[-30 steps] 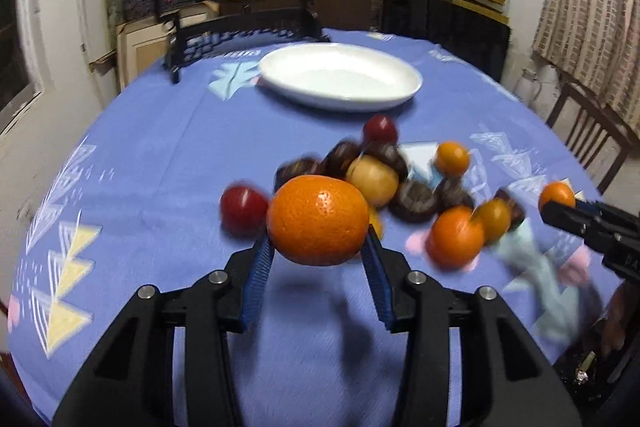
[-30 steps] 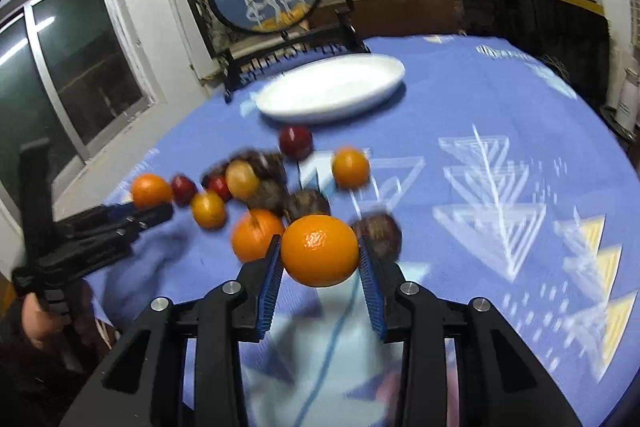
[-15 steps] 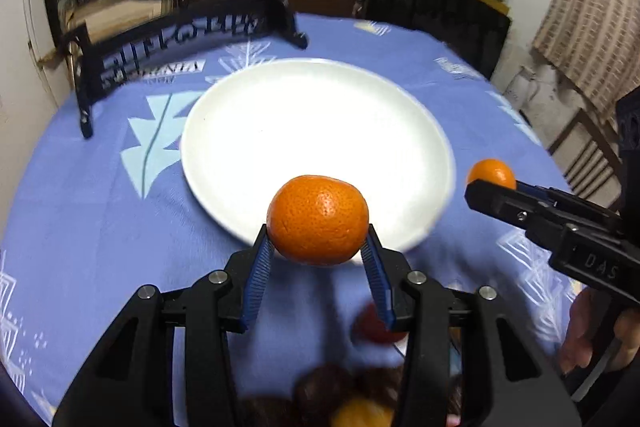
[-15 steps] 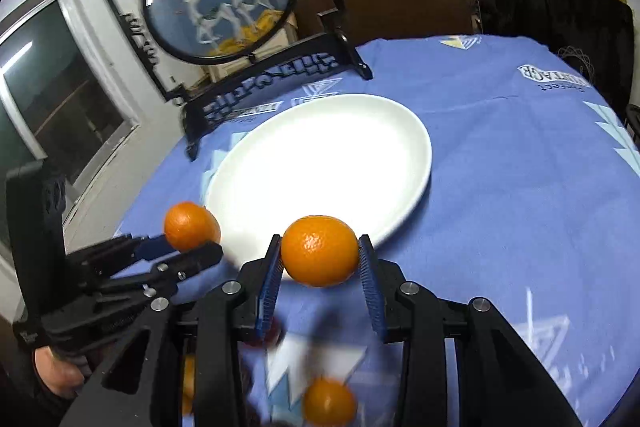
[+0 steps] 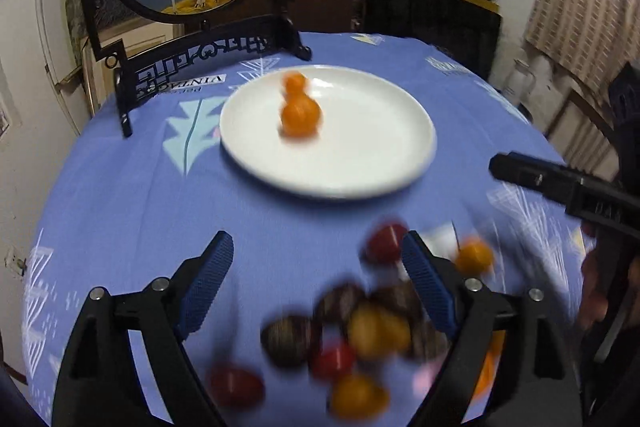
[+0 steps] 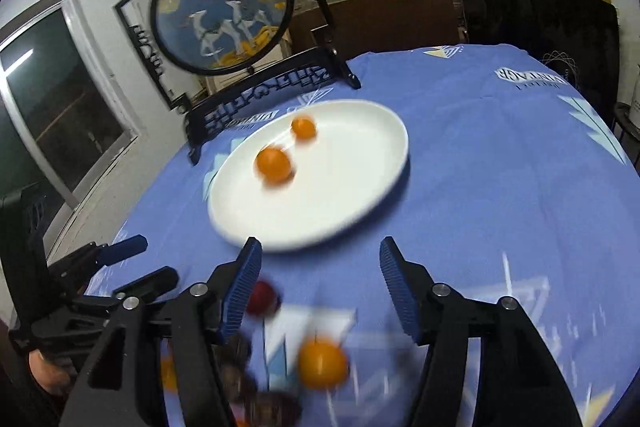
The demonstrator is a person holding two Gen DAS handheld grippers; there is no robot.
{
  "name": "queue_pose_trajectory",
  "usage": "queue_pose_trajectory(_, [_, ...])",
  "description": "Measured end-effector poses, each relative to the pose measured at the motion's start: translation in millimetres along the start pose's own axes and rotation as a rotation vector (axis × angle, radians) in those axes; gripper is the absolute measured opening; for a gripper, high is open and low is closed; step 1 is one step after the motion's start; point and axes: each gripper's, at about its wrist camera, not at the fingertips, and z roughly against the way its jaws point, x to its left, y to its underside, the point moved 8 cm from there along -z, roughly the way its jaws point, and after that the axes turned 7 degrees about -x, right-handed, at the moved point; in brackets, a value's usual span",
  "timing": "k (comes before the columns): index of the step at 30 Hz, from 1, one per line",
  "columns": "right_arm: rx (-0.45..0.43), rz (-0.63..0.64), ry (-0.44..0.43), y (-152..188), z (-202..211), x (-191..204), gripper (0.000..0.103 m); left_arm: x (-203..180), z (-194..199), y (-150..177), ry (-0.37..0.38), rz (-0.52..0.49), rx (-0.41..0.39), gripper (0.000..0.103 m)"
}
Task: Organize fruits
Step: 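Carry both tangerines onto the white plate and open both tools, then grasp a yellow-orange citrus with the left tool while the right tool grasps a dark brown fruit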
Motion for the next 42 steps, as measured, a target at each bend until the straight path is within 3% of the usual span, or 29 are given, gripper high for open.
queue_pose_trajectory(5, [-0.047,-0.033,0.001,39.2,48.7,-15.4,0.063,-17.3,41.6,54.7,0.05,-0.061,0.012,0.084])
queue_pose_trajectory(10, [-0.065,-0.082,0.015,67.1,72.2,-33.0,0.064,-29.0,38.1,96.1,0.039,-0.111,0.067,0.083])
queue_pose_trajectory(13, [-0.055,-0.086,0.021,75.3,77.0,-35.0,0.064,-30.8,23.5,98.6,0.009,-0.122,0.083,0.072])
queue_pose_trajectory(16, [-0.051,-0.053,0.035,81.8,82.8,-31.9,0.064,-34.0,5.0,99.5,0.032,-0.106,0.117,0.051])
queue_pose_trajectory(19, [-0.041,-0.007,0.045,85.7,85.9,-27.0,0.064,-34.4,5.6,94.7,0.062,-0.077,0.086,0.039])
queue_pose_trajectory(27, [0.051,0.088,0.061,108.6,74.7,-19.8,0.064,-34.5,42.5,89.4,0.115,-0.032,0.007,0.039])
queue_pose_trajectory(35, [0.138,0.262,0.191,118.3,52.6,-9.0,0.061,-24.8,52.1,99.3,0.121,-0.001,0.021,0.039])
queue_pose_trajectory(39, [0.157,0.292,0.208,114.3,40.5,-5.2,0.061,-25.8,53.0,101.2,0.125,0.001,0.02,0.039])
queue_pose_trajectory(42, [0.175,0.307,0.205,112.9,30.4,-1.3,0.055,-25.5,54.3,102.1,0.123,0.003,0.019,0.039])
